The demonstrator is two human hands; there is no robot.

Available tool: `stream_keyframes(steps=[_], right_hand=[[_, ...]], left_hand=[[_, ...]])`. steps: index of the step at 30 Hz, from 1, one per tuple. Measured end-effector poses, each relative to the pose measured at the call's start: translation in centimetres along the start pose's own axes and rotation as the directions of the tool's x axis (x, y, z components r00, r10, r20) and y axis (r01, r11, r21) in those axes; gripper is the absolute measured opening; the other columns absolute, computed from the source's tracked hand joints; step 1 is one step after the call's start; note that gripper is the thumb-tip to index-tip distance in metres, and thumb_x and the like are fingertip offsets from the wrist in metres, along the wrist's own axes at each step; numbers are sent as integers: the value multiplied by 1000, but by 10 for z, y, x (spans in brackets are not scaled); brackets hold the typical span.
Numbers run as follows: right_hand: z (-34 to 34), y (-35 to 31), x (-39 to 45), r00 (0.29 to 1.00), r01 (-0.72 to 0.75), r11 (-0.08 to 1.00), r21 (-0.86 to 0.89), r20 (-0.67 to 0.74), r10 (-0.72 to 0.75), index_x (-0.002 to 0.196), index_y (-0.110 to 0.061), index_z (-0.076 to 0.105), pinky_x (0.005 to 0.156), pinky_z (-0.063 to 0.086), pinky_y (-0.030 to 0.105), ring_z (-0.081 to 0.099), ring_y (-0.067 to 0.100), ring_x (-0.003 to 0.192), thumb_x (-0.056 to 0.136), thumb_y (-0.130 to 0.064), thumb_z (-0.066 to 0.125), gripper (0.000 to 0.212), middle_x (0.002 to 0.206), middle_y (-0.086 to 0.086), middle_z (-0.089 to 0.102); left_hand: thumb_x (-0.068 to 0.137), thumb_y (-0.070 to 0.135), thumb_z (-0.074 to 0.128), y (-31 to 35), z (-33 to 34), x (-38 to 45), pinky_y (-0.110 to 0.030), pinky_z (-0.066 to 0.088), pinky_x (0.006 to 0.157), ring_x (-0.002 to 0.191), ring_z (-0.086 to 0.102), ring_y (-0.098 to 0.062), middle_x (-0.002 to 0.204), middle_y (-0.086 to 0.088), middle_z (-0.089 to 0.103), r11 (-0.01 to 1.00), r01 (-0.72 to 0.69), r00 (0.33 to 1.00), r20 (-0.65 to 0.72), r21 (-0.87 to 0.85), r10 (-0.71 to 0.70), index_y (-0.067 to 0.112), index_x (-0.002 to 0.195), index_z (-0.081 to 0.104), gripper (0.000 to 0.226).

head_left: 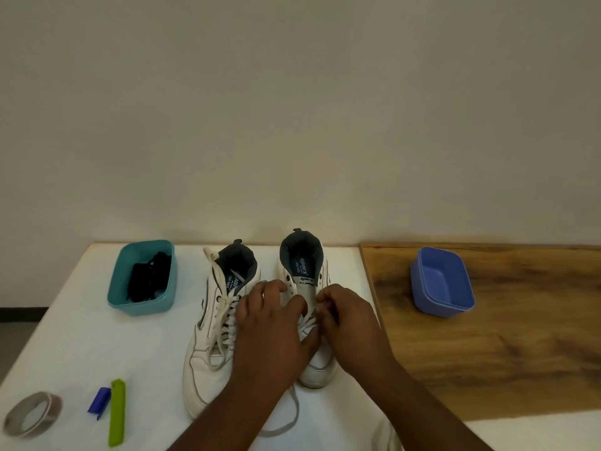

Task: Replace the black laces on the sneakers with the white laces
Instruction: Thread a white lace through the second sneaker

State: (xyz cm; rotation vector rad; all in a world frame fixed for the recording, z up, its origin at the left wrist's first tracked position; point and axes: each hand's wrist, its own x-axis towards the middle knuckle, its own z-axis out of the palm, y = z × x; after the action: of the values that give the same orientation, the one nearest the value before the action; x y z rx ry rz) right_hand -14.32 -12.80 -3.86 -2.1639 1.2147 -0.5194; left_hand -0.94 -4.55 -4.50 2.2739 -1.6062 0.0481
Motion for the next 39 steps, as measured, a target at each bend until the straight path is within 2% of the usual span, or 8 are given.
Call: stream_keyframes(steps=[9, 14, 17, 21, 25, 32, 36, 39], right_hand=[[-15, -4, 7, 991, -50, 998, 43, -119, 55, 85, -30, 65, 71, 46, 24, 58, 1, 71, 99, -16, 61, 20, 73, -13, 60], [-105, -42, 10, 495, 446, 817, 367, -861, 116, 109, 2, 67, 80, 57, 38, 67, 27, 83, 101, -7, 60, 13, 87, 11, 69], [-97, -54, 11, 667, 357, 868, 344, -745, 21, 114, -11, 68, 75, 56, 31, 66, 20, 79, 101, -11, 61, 15, 91, 10, 69], [-22, -11, 4, 993, -47, 999, 18, -103, 49, 110, -36, 66, 75, 55, 30, 64, 5, 83, 96, -31, 69, 16, 107, -11, 66], [-6, 8, 3, 981, -182, 981, -59, 57, 186, 108, -31, 63, 68, 40, 17, 60, 3, 85, 93, -51, 67, 26, 99, -14, 64], [-6, -10, 5, 956, -79, 951, 298, -248, 157, 84, -23, 71, 68, 47, 23, 64, 5, 74, 96, -16, 68, 14, 79, -7, 69], [-60, -32, 15, 670, 218, 659, 720, -601, 435, 92, -21, 63, 69, 54, 30, 62, 12, 75, 103, -15, 56, 14, 84, 2, 65], [-76, -44, 15, 654, 405, 379, 832, -553, 517, 94, -21, 56, 76, 60, 34, 68, 21, 79, 107, -16, 47, 16, 90, 9, 67]], left_hand=[[73, 70, 54, -5, -3, -3, -42, 37, 102, 124, 43, -24, 126, 3, 52, 1000, 8, 1000, 16, -13, -8, 39, 97, 62, 40], [74, 70, 54, -3, 0, -4, -43, 34, 108, 128, 41, -24, 131, 3, 50, 999, 17, 999, 49, -33, -15, 40, 101, 62, 41], [72, 68, 58, -6, 0, -4, -44, 37, 105, 125, 45, -24, 127, 3, 53, 998, 26, 999, 25, -56, -25, 40, 99, 63, 39], [73, 70, 55, -6, -1, -7, -41, 36, 105, 125, 43, -22, 127, 4, 52, 999, 30, 999, 29, -38, -29, 41, 101, 63, 42], [75, 70, 53, -4, -3, -4, -41, 34, 106, 128, 40, -21, 131, 5, 51, 999, 28, 999, 42, -33, -26, 41, 107, 63, 45], [75, 70, 48, -8, -4, -4, -39, 38, 102, 125, 44, -21, 128, 4, 52, 998, 32, 999, 30, -47, -31, 40, 101, 65, 43], [77, 71, 53, -3, -6, -4, -38, 33, 108, 128, 39, -20, 133, 5, 49, 998, 37, 998, 58, -40, -35, 39, 107, 64, 44], [79, 69, 55, -3, -8, -5, -38, 31, 111, 131, 37, -20, 136, 5, 48, 998, 43, 997, 69, -42, -40, 39, 111, 63, 45]])
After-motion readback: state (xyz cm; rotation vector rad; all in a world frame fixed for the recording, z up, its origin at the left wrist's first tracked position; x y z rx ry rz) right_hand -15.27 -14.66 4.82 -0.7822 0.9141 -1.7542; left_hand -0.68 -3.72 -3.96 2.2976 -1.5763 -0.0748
